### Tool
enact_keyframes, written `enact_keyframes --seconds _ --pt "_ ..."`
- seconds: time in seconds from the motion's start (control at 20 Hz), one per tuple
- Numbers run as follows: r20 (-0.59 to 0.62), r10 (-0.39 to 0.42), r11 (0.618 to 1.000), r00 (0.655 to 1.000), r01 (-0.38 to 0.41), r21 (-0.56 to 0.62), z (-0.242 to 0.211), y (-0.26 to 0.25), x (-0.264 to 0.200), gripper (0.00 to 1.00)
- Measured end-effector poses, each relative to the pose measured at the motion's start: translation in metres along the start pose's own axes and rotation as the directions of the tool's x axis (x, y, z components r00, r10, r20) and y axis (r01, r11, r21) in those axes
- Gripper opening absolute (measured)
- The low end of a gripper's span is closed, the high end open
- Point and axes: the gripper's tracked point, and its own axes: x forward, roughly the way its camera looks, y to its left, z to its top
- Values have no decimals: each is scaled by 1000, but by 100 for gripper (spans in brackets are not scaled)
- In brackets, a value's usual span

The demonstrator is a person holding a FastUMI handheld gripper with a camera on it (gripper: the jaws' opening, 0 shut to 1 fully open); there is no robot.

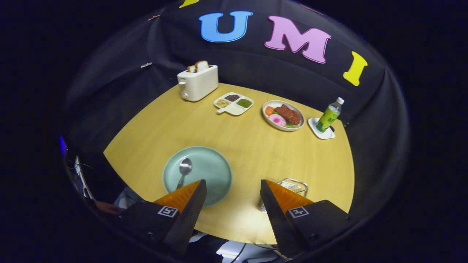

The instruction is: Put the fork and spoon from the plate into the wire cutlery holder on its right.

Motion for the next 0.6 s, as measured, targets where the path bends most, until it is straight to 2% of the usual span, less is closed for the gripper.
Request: enact_keyframes --seconds 0.3,0.6 --pt "-79 109 994 991 -110 -5 -18 77 42 93" --pt "-213 114 993 970 -118 -7 -56 110 91 89"
